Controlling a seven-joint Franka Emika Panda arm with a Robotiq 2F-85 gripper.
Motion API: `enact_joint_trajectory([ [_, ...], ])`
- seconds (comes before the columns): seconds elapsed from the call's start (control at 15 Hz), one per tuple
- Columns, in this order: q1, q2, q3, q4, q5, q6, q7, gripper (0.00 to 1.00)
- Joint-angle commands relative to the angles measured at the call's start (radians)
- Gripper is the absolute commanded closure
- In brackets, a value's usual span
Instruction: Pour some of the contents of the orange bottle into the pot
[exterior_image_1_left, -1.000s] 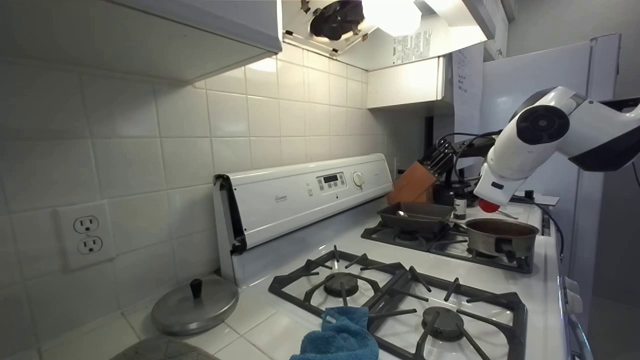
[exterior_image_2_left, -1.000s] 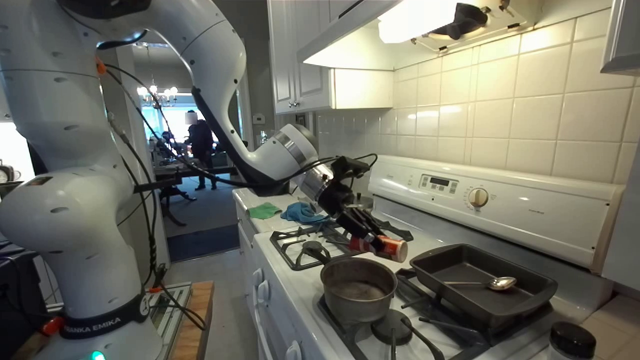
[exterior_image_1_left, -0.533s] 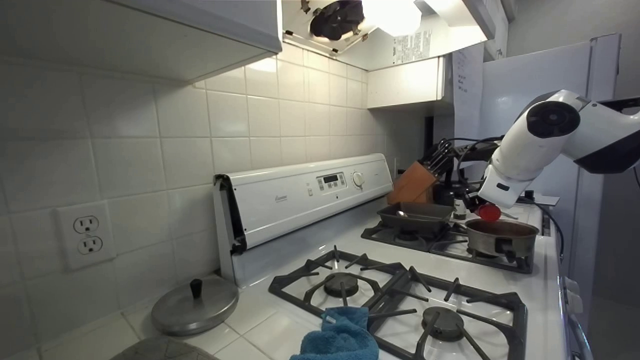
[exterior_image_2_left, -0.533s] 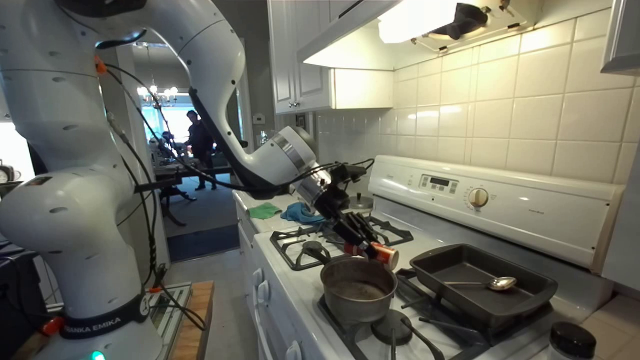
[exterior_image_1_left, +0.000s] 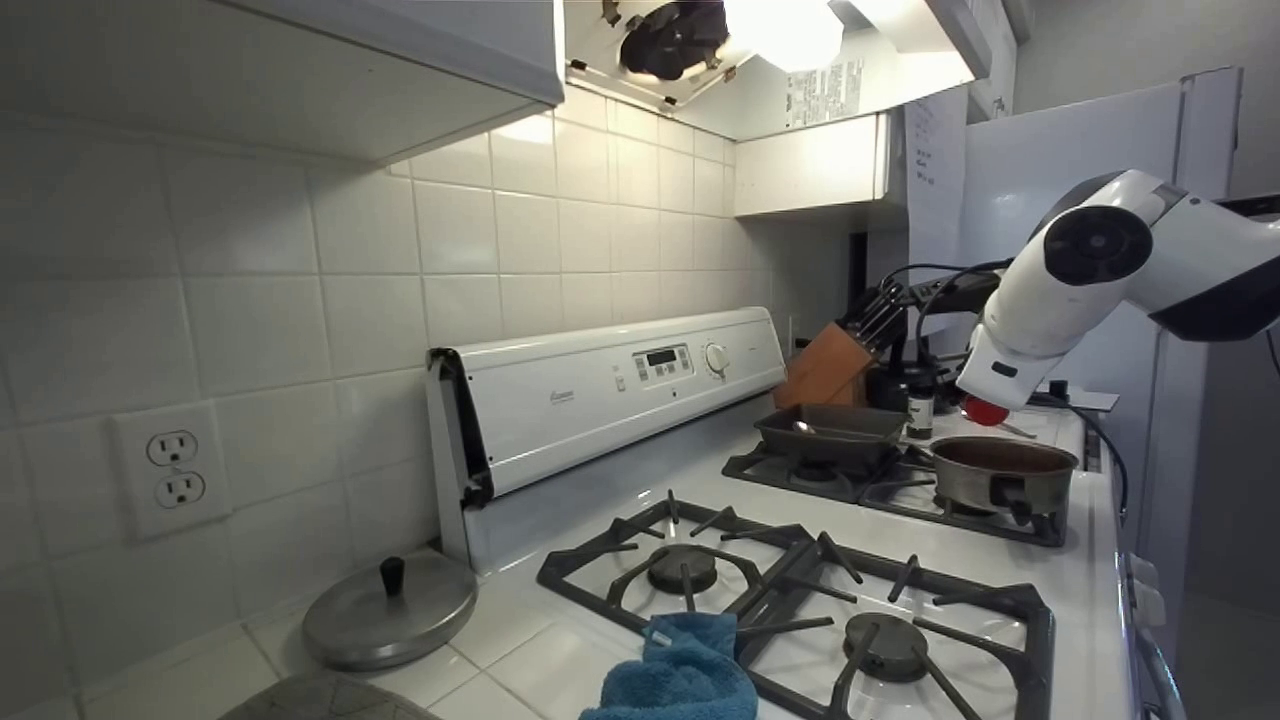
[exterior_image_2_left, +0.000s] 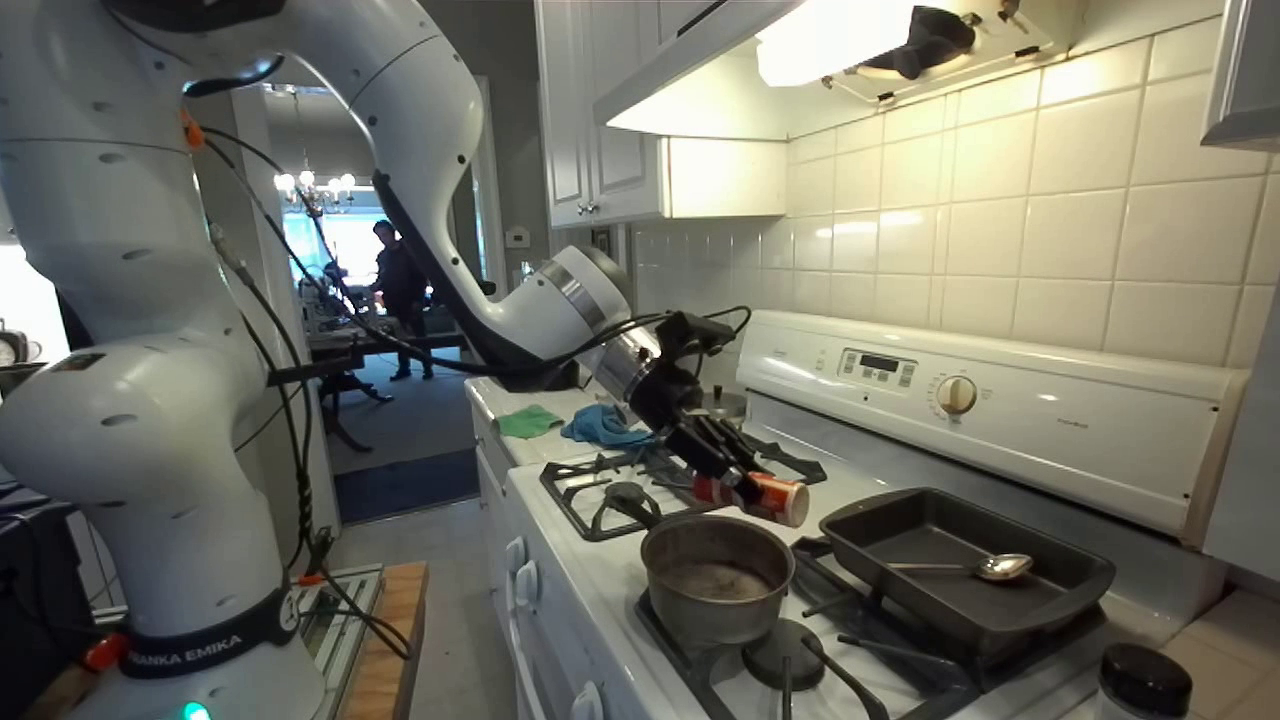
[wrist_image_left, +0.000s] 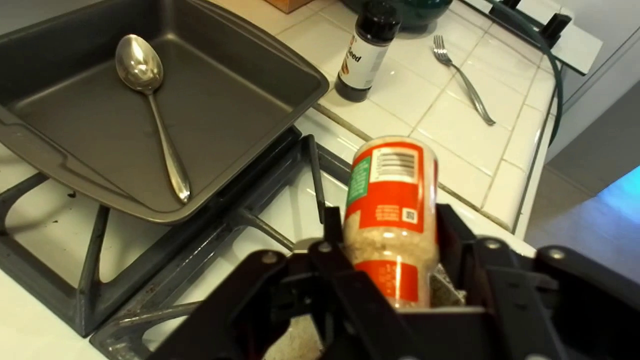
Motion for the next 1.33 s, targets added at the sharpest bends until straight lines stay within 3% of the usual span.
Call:
enact_joint_trajectory([
  [0.0,0.006,-0.041,0.003,-0.023,0.024,-0.002,-0.033,0.77],
  [0.33,-0.008,-0.026,-0.015,-0.047,0.099,0.022,-0.128,0.77],
  [0.73,-0.033,-0.067,-0.047,-0.062,0.087,0.102,-0.061,0.77],
  [1.27,-0.137,-0.141,-0.183,-0.08,0.096,0.375,0.0,0.77],
])
